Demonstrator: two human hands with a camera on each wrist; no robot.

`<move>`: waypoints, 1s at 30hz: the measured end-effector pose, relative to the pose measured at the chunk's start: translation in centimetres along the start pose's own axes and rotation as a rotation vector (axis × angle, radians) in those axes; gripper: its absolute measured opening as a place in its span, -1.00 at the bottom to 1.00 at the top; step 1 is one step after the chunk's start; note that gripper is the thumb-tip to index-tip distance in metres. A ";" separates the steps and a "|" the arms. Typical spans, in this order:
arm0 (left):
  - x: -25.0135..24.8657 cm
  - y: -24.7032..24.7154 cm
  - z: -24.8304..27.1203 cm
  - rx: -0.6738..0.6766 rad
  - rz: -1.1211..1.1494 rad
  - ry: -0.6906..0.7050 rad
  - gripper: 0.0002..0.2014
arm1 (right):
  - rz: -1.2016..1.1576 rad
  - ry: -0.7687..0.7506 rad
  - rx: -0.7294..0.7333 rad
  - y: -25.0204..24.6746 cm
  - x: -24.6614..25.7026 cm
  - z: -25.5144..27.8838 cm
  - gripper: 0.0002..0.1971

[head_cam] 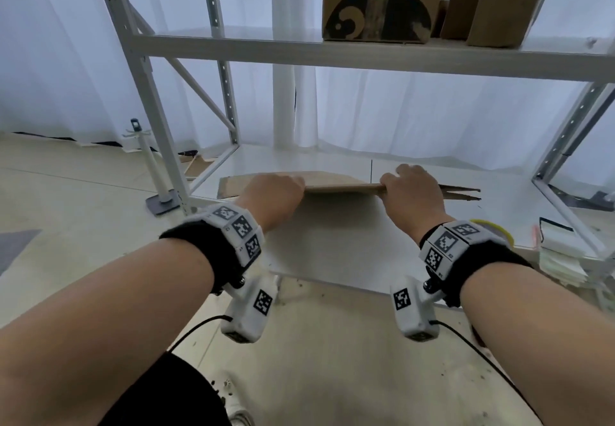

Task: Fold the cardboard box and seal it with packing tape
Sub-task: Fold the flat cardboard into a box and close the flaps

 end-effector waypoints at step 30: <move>-7.1 18.7 -10.8 0.301 0.045 0.388 -0.57 | -0.248 0.084 0.722 20.3 0.7 -1.4 -0.22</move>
Point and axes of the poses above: each hand's wrist, its own z-axis away from the middle knuckle, its own y-axis out of the palm, x = y × z, the point moved 5 cm from there along -z, towards the middle knuckle, and after that the axes turned 7 degrees about x, right-handed, at the moved point
